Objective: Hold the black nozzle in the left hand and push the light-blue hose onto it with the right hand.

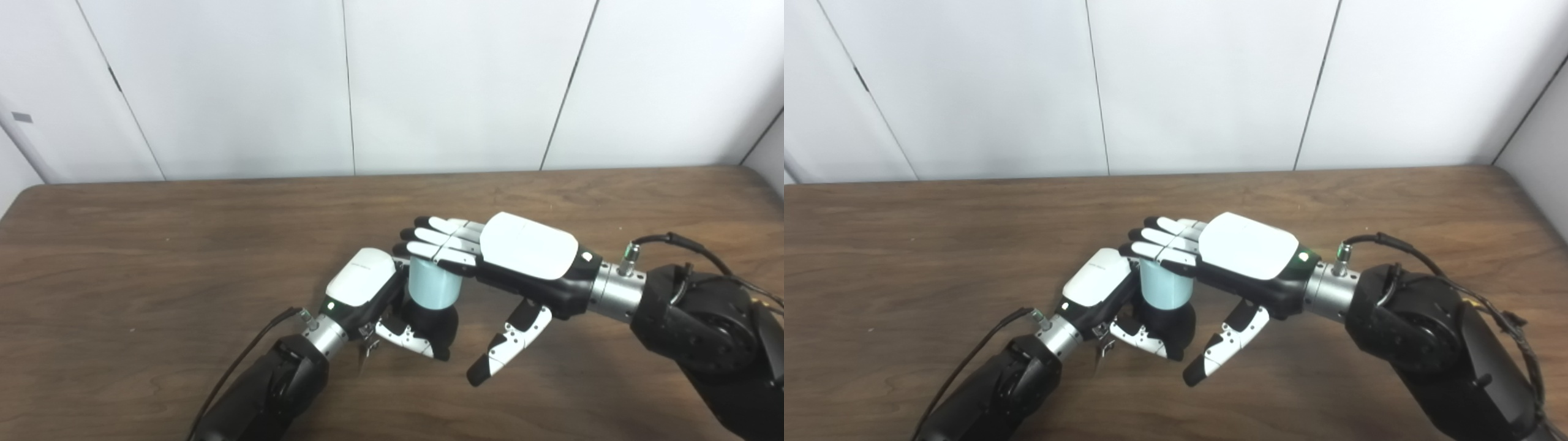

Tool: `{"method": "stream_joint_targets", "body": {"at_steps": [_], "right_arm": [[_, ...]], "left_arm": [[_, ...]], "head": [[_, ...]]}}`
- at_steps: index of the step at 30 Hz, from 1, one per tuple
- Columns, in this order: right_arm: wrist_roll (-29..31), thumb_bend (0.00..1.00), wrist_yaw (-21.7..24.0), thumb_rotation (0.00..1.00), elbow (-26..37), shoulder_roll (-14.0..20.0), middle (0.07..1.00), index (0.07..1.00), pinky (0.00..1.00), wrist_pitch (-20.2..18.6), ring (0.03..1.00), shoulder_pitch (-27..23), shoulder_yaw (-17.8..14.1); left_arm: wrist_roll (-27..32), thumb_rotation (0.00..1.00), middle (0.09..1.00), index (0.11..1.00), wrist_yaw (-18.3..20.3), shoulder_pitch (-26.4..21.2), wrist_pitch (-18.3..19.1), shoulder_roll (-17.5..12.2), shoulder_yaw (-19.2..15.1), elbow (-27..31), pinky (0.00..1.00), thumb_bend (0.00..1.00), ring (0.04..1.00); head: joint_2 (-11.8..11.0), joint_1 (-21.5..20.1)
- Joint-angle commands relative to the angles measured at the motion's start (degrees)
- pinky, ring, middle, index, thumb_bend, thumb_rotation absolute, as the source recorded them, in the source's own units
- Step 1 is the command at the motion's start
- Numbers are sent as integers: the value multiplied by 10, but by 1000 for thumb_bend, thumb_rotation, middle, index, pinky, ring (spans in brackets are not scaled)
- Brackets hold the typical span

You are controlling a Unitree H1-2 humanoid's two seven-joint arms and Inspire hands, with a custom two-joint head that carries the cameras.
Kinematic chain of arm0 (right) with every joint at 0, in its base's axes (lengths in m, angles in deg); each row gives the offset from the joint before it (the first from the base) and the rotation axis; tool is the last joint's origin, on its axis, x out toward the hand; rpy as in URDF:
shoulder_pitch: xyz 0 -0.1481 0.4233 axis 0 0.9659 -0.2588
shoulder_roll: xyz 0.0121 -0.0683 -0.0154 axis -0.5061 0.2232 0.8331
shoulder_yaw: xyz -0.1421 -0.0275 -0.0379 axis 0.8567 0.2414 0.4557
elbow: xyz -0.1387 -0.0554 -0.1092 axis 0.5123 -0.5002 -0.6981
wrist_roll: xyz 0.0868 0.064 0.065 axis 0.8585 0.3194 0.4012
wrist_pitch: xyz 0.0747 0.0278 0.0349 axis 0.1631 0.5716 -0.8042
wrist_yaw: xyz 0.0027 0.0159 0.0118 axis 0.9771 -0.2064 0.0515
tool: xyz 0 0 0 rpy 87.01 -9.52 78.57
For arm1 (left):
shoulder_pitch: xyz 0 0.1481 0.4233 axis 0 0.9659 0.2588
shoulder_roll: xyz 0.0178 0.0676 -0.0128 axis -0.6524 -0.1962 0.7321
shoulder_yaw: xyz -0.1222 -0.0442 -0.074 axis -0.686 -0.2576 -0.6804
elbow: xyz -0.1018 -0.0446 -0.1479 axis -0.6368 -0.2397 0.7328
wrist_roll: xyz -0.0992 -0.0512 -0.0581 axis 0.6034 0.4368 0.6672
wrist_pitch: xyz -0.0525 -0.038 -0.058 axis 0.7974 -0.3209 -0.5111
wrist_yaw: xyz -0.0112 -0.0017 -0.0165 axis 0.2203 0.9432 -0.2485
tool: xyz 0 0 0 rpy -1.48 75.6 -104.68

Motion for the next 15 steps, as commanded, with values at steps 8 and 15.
{"method": "stream_joint_targets", "body": {"at_steps": [8, 15], "right_arm": [[-19, 893, 34, 821, -12, 17, 958, 916, 909, -15, 961, 4, 25], [-20, 888, 32, 820, -8, 23, 959, 909, 902, -6, 963, 12, 27]], "left_arm": [[-35, 0, 422, 501, 41, 34, 11, -19, 30, -27, 292, 524, 372], [-29, 0, 423, 501, 48, 34, 19, -18, 26, -24, 289, 524, 375]], "head": [[8, 0], [11, 2]]}}
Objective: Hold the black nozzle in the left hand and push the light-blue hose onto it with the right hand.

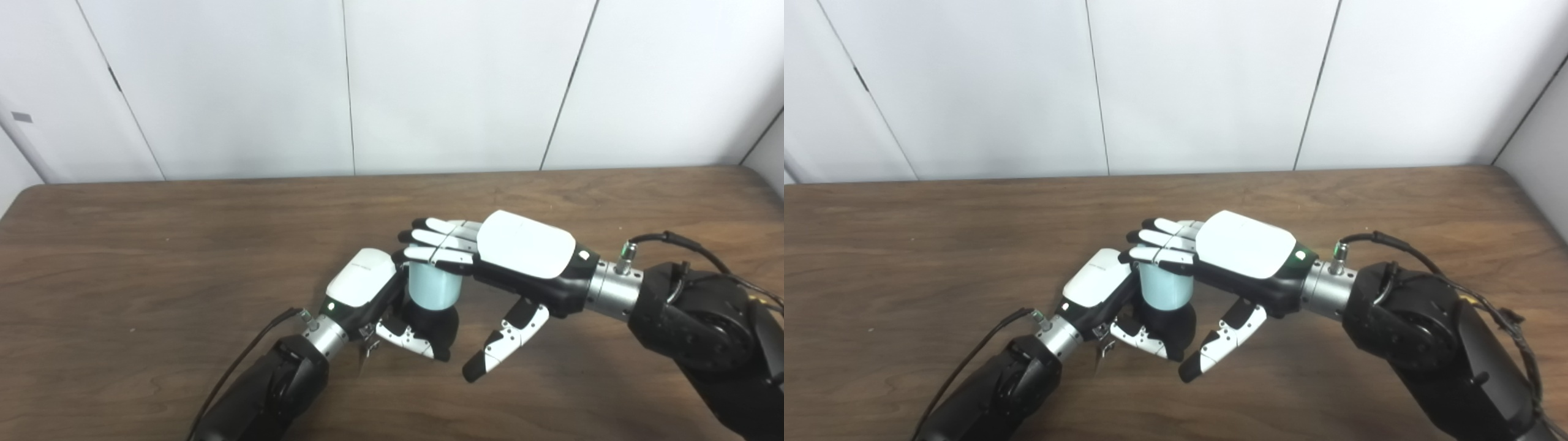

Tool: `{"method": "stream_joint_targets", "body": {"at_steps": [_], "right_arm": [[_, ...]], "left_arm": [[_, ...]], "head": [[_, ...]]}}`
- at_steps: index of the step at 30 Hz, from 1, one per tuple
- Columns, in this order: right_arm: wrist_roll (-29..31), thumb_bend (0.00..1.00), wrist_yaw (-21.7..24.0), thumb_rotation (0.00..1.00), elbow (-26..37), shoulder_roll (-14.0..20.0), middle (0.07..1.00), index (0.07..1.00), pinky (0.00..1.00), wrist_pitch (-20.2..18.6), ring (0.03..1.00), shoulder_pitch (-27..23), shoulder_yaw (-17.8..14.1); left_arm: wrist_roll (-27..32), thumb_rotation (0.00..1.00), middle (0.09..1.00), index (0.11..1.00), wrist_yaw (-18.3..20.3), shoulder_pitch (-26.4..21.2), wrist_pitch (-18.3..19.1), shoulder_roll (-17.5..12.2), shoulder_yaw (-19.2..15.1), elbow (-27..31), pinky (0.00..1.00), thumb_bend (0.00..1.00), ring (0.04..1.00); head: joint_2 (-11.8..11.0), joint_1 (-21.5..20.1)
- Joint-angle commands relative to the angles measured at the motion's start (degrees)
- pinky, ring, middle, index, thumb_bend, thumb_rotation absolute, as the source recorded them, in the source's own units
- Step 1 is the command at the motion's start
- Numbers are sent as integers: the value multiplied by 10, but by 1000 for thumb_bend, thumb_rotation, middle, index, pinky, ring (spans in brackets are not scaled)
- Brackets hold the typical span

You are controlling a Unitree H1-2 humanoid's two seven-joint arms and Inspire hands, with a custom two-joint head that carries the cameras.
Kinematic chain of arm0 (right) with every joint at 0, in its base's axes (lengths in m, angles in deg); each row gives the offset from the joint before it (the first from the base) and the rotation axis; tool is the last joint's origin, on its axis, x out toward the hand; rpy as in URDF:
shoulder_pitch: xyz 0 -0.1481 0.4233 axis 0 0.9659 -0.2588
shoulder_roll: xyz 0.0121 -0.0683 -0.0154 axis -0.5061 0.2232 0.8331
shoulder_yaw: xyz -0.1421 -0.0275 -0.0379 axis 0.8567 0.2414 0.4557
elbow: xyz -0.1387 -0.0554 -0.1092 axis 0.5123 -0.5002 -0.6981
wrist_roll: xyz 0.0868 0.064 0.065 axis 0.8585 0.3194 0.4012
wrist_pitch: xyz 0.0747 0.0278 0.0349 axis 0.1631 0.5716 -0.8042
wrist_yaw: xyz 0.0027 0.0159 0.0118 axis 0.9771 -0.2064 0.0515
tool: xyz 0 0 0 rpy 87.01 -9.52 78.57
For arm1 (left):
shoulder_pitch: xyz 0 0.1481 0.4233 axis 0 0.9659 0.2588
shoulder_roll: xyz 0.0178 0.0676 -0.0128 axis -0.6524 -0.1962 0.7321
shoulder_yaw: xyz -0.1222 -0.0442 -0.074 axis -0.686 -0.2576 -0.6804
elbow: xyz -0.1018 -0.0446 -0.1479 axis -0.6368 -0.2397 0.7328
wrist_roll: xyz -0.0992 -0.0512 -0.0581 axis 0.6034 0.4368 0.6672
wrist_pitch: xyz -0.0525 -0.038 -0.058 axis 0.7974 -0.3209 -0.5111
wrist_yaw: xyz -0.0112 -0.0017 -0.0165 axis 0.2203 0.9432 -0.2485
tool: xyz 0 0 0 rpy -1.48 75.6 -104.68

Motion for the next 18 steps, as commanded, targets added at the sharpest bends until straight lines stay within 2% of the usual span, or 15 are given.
{"method": "stream_joint_targets", "body": {"at_steps": [1, 5, 10, 18], "right_arm": [[-9, 891, 31, 806, -6, 20, 954, 905, 892, 5, 956, 19, 19], [-17, 896, 27, 816, 1, 17, 947, 893, 890, 23, 948, 26, 35], [-29, 901, 31, 818, 6, 13, 943, 893, 911, 19, 947, 28, 57], [-37, 890, 23, 817, 1, 15, 940, 891, 898, 23, 942, 33, 66]], "left_arm": [[-27, 0, 428, 501, 49, 34, 19, -16, 22, -26, 290, 524, 379], [-25, 0, 434, 500, 48, 33, 17, -15, 22, -28, 297, 525, 385], [-26, 0, 442, 499, 48, 32, 16, -16, 23, -27, 306, 526, 395], [-26, 0, 443, 498, 49, 34, 17, -18, 23, -22, 299, 526, 388]], "head": [[2, 1], [3, 3], [3, 3], [8, 3]]}}
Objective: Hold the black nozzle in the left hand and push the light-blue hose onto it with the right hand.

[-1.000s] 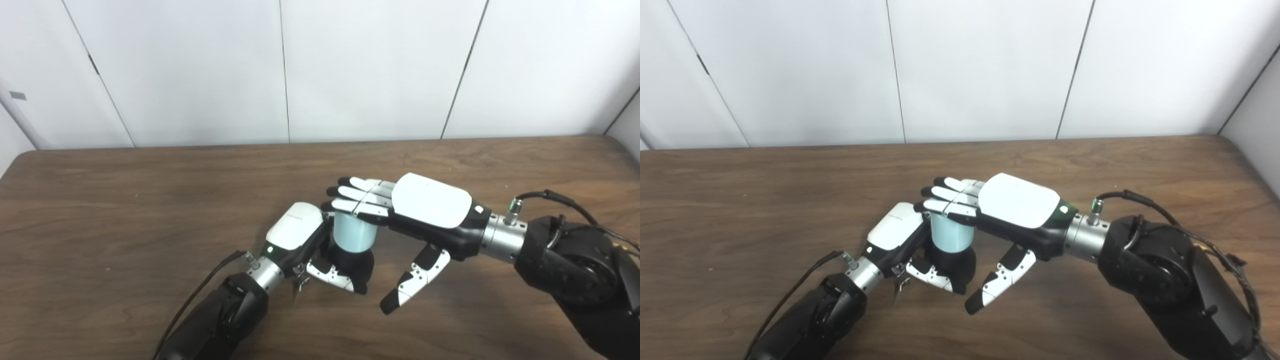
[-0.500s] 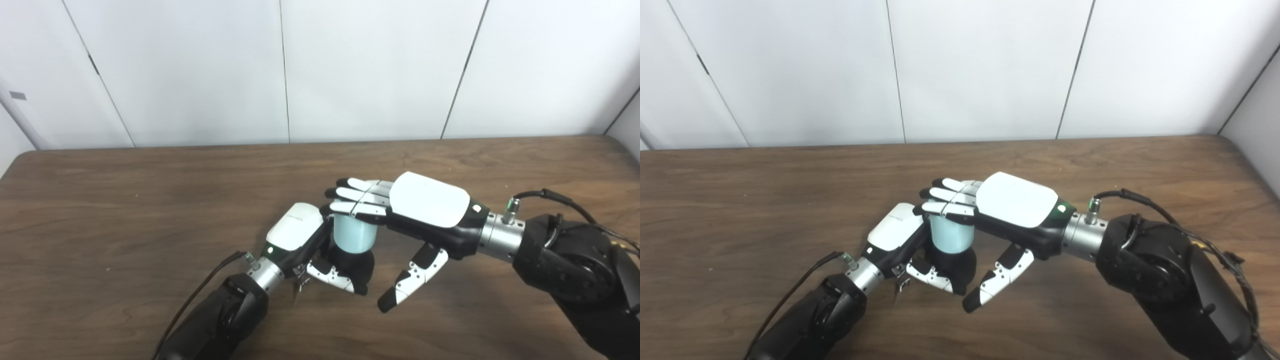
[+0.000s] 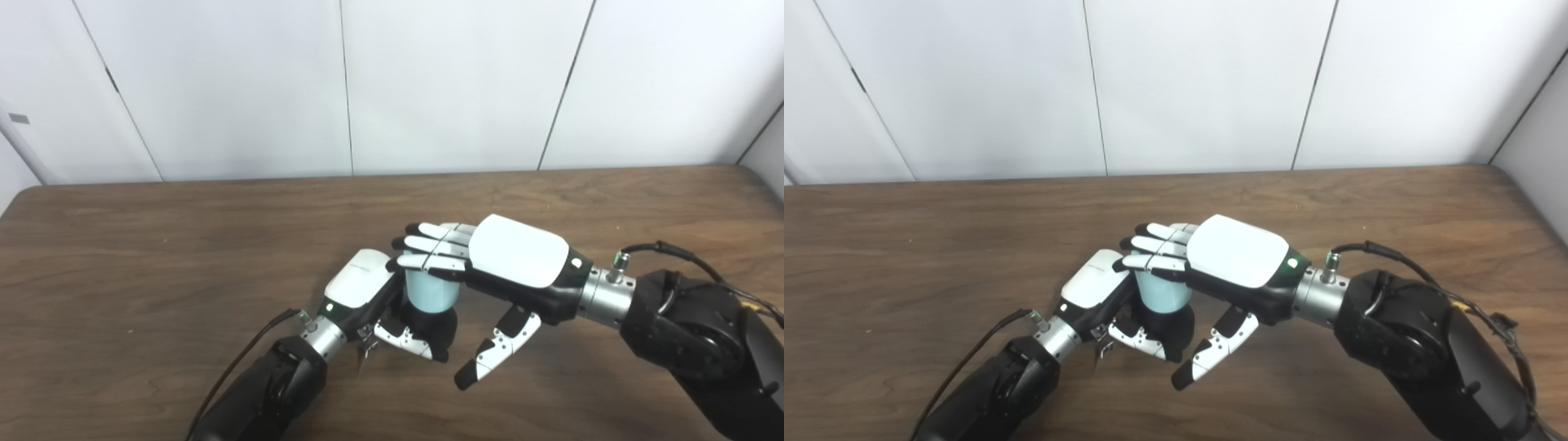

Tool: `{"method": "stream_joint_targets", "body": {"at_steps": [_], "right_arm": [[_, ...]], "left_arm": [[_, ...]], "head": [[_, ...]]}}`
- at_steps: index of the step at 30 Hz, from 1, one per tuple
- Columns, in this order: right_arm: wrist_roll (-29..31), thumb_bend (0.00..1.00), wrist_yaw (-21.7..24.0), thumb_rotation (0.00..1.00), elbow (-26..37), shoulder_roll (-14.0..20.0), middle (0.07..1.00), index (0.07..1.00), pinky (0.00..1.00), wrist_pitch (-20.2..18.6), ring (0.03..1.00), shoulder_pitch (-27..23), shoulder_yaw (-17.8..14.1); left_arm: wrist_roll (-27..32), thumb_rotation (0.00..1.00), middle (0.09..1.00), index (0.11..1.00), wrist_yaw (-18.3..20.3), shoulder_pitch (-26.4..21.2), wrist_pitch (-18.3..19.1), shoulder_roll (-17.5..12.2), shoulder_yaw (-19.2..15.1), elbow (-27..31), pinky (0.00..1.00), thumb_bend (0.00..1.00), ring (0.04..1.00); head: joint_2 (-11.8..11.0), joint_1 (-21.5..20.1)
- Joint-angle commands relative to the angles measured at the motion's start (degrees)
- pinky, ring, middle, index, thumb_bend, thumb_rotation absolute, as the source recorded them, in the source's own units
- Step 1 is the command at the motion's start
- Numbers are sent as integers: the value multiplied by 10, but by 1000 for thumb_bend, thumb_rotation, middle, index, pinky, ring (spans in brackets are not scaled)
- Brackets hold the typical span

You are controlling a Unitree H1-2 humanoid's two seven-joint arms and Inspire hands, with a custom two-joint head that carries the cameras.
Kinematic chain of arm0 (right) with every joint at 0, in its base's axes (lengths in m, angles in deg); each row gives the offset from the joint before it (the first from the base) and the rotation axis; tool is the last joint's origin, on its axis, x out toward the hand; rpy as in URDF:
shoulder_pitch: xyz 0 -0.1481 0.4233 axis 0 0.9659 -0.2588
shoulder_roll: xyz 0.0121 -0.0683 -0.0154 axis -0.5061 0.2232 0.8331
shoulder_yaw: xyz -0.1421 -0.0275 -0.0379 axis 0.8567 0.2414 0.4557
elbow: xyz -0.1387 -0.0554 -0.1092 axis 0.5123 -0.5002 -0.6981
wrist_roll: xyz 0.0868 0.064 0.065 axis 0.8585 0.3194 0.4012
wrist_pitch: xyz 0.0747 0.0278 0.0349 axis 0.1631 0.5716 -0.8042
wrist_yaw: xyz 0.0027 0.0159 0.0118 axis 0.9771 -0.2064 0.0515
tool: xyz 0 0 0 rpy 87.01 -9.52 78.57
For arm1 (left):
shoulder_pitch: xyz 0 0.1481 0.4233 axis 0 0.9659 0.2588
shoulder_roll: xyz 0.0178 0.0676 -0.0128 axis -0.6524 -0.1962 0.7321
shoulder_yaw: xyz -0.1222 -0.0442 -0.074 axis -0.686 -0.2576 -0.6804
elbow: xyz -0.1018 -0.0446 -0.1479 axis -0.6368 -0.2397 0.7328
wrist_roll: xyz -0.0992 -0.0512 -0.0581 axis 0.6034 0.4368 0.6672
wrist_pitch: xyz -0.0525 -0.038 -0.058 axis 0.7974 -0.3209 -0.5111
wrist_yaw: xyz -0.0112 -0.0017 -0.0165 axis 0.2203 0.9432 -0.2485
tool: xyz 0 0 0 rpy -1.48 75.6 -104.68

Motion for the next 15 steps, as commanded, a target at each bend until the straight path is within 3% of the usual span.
{"method": "stream_joint_targets", "body": {"at_steps": [1, 15], "right_arm": [[-2, 883, 46, 823, -12, 16, 939, 890, 903, 15, 942, 29, 35], [-8, 846, 20, 847, -28, 26, 958, 912, 906, -7, 962, 37, 4]], "left_arm": [[-28, 0, 443, 499, 49, 32, 18, -16, 23, -24, 299, 526, 389], [-21, 0, 432, 501, 52, 33, 22, -15, 17, -20, 297, 525, 381]], "head": [[0, 0], [4, 1]]}}
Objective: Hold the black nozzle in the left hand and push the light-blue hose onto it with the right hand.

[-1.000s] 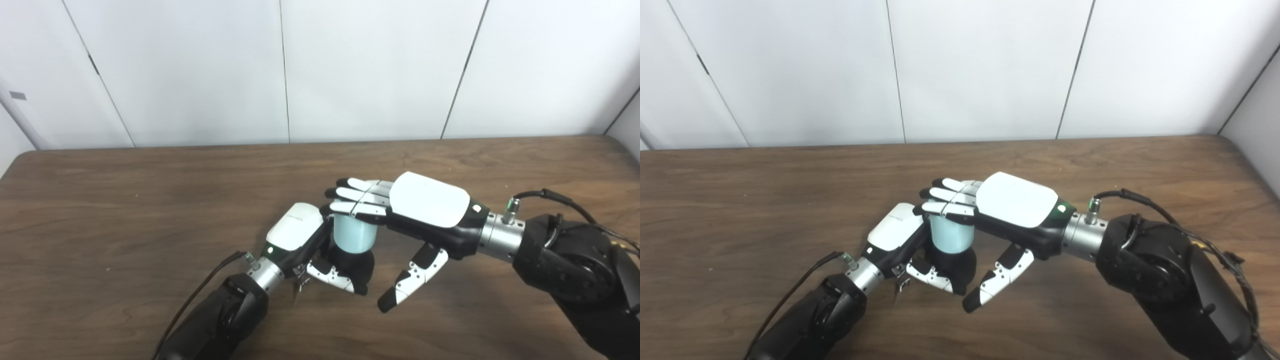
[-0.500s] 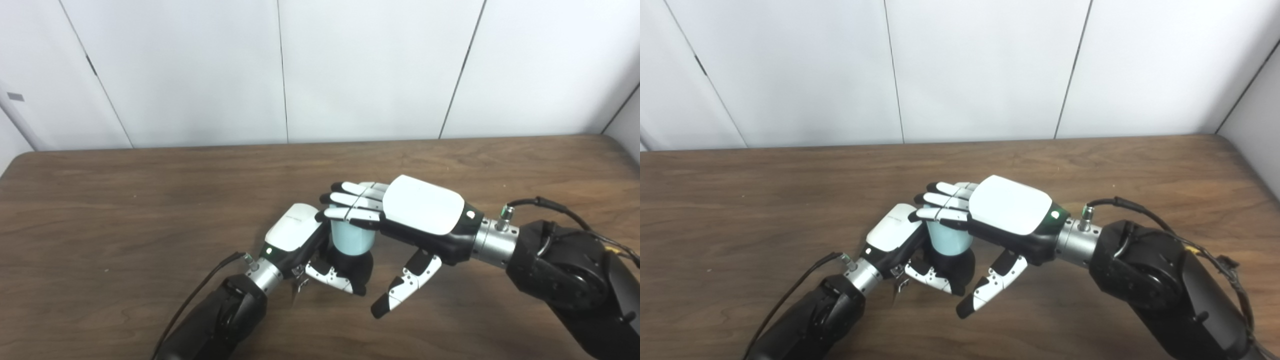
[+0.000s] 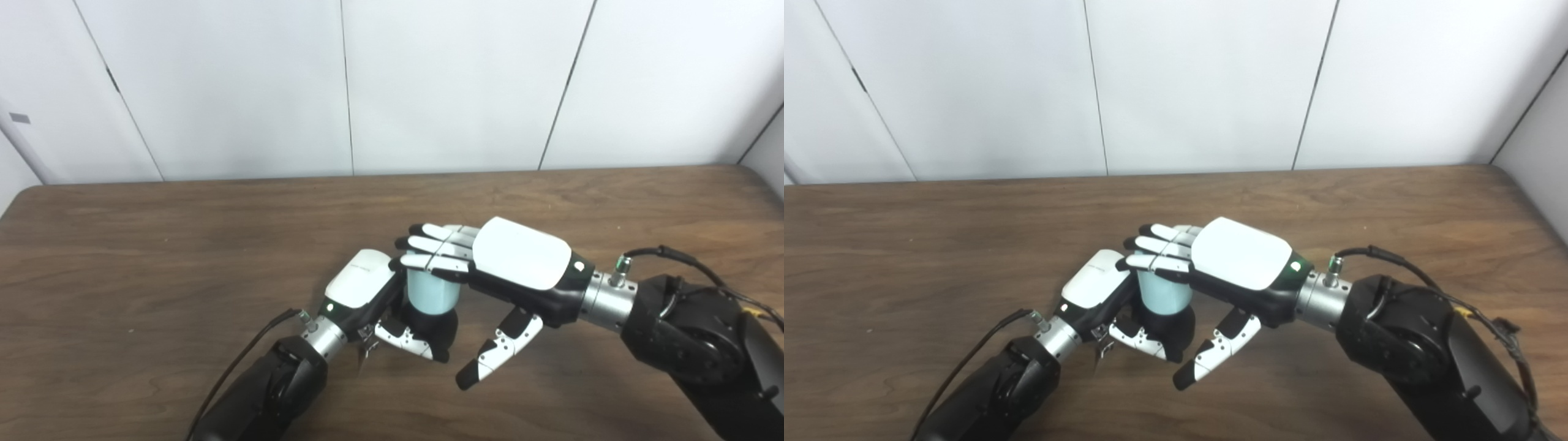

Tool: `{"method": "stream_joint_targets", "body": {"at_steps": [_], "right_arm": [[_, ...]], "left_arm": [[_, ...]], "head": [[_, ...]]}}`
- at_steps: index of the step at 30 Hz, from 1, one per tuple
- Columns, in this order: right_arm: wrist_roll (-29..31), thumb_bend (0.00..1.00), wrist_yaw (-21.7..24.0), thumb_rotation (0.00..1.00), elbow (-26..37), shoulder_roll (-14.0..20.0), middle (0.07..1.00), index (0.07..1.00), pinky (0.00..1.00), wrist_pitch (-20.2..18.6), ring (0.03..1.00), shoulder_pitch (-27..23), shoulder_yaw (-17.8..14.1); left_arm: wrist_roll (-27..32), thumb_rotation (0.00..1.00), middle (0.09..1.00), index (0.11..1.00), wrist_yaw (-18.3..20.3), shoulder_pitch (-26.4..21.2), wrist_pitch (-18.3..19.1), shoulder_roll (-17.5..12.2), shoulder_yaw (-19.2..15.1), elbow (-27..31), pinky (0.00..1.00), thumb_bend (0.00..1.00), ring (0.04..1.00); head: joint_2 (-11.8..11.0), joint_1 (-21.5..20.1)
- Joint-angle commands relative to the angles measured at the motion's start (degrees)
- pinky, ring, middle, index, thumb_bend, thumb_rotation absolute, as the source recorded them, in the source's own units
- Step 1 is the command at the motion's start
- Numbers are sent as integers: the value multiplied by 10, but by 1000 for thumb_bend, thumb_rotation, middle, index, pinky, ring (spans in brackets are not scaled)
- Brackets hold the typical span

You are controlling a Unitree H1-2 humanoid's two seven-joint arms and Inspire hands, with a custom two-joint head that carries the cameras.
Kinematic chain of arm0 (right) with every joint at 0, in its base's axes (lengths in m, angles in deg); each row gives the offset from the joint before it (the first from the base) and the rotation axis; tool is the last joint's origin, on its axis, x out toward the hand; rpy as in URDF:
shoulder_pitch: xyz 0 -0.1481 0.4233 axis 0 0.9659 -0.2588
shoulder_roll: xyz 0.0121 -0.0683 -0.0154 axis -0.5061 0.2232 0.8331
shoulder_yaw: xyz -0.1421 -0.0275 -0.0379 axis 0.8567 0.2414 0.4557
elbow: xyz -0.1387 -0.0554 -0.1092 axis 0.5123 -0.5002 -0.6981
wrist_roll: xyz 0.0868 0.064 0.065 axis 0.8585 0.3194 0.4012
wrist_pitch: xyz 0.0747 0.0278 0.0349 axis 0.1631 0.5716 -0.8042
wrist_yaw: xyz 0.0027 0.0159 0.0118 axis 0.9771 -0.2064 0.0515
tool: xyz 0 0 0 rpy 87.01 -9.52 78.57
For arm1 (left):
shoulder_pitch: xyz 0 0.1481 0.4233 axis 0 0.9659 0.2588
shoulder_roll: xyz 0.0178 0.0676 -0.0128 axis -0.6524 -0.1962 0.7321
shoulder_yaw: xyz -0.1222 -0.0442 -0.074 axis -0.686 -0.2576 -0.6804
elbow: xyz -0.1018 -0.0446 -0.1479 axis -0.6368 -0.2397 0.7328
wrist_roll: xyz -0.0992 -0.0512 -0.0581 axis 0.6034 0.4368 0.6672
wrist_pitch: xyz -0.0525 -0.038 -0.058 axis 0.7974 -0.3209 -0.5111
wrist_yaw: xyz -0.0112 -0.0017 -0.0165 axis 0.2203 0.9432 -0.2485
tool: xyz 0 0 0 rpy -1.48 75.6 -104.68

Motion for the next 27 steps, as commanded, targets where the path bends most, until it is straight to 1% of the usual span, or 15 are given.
{"method": "stream_joint_targets", "body": {"at_steps": [1, 4, 7, 12, 15, 17, 19, 20, 22, 23, 24, 26, 27], "right_arm": [[-9, 844, 36, 844, -14, 23, 959, 913, 902, -4, 963, 25, 8], [-10, 837, 23, 840, -14, 25, 956, 911, 885, 6, 956, 42, 4], [-13, 834, 20, 845, -10, 26, 959, 918, 889, 6, 958, 50, 6], [-13, 835, 18, 834, -3, 23, 963, 923, 903, 5, 962, 53, 10], [-8, 833, 15, 832, 1, 18, 951, 906, 895, 10, 952, 51, 13], [0, 830, 7, 827, 5, 11, 952, 918, 891, 7, 954, 47, 9], [17, 791, -4, 818, 11, -3, 961, 944, 870, -12, 957, 40, -5], [30, 767, -9, 814, 16, -14, 969, 955, 865, -30, 959, 34, -15], [62, 716, -14, 773, 24, -34, 987, 981, 837, -71, 959, 18, -37], [71, 698, -13, 758, 26, -40, 994, 989, 830, -82, 961, 13, -43], [97, 687, -28, 748, 22, -57, 998, 995, 826, -95, 962, 7, -61], [142, 651, -59, 602, 15, -95, 958, 960, 739, -124, 904, 1, -98], [172, 644, -78, 553, 13, -126, 946, 946, 712, -158, 883, 3, -124]], "left_arm": [[-23, 0, 434, 500, 48, 32, 21, -16, 18, -24, 298, 525, 381], [-26, 0, 441, 499, 46, 32, 20, -18, 18, -25, 307, 526, 387], [-24, 0, 436, 500, 45, 33, 17, -19, 18, -26, 313, 525, 390], [-21, 0, 439, 499, 53, 33, 22, -18, 18, -21, 308, 525, 389], [-23, 0, 436, 499, 58, 32, 26, -18, 18, -16, 302, 525, 382], [-21, 0, 423, 499, 58, 33, 25, -17, 16, -16, 293, 524, 369], [-21, 0, 418, 499, 61, 33, 25, -18, 16, -16, 286, 524, 363], [-23, 0, 421, 500, 63, 32, 26, -18, 16, -15, 292, 524, 370], [-25, 0, 434, 500, 63, 32, 26, -18, 17, -17, 301, 525, 385], [-25, 0, 434, 500, 62, 32, 26, -18, 17, -17, 299, 525, 384], [-25, 0, 434, 500, 58, 31, 23, -17, 17, -21, 297, 525, 383], [-26, 0, 430, 500, 56, 31, 23, -16, 17, -24, 296, 525, 379], [-25, 0, 431, 500, 57, 31, 23, -15, 17, -24, 298, 525, 381]], "head": [[0, 0], [3, 0], [4, -1], [6, 1], [6, 1], [5, 0], [5, -1], [5, -1], [4, -2], [4, -2], [2, -3], [1, -3], [0, -4]]}}
